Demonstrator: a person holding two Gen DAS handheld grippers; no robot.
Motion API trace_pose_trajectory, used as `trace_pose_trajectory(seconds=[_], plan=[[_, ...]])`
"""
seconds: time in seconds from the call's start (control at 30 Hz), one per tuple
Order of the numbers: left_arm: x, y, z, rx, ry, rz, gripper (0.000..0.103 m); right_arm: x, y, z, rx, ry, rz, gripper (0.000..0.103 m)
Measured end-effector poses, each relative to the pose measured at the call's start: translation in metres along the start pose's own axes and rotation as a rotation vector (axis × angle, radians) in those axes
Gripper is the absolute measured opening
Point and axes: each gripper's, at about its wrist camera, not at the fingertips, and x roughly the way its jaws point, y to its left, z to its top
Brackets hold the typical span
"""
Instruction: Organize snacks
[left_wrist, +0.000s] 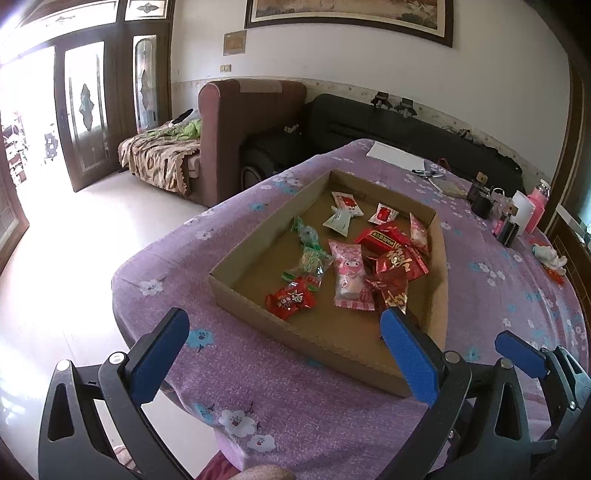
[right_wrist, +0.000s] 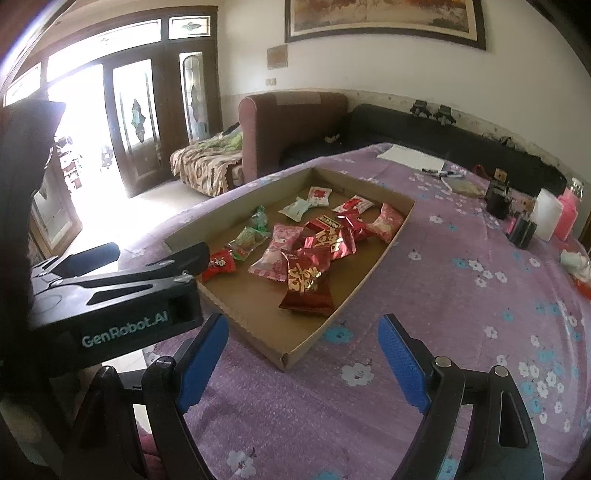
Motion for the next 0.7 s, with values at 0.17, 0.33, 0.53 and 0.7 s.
trace_pose_trajectory(seconds=[0.17, 0.33, 0.53, 0.7], plan=[[0.004, 0.002, 0.003, -0.002, 0.003, 0.003, 0.103, 0.007, 0.001, 0.002, -0.023, 0.016, -0.011, 0.084], [0.004, 0.007, 0.007, -0.015, -0.012, 0.007, 0.103, -0.004, -0.046, 0.008, -0.004, -0.002, -0.194, 0.087], [0.012, -0.004, 0.005, 0.012, 0.019, -0.006, 0.103, 0.001, -0.142, -0.013, 0.149, 0.106, -0.325, 0.088], [0.009, -0.010, 0.006, 0.028, 0.009, -0.002, 0.103, 0.021, -0.200, -0.041, 0.207, 0.212, -0.431, 0.089]])
